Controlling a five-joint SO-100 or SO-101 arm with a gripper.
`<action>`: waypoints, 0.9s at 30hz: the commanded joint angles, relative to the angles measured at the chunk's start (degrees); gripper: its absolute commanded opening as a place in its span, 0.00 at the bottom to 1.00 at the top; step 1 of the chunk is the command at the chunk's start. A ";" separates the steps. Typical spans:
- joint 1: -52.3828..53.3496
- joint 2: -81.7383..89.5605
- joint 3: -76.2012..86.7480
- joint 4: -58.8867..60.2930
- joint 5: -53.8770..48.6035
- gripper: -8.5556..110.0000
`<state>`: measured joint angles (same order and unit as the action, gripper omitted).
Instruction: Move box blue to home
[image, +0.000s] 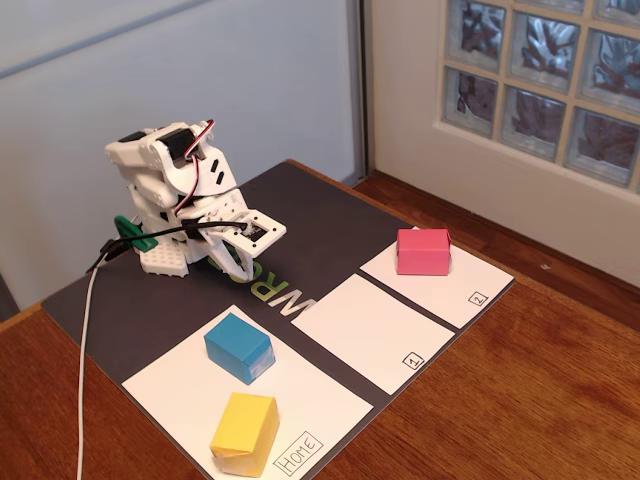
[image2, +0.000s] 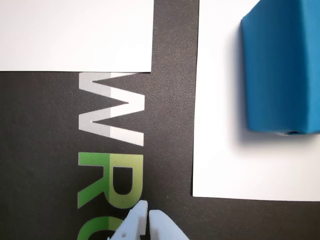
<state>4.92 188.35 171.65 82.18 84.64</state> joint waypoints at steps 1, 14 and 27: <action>1.49 2.99 2.46 1.14 0.35 0.07; 2.20 2.99 2.46 1.23 0.79 0.07; 2.20 2.99 2.46 1.23 0.79 0.07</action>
<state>6.68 188.35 171.74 82.18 85.34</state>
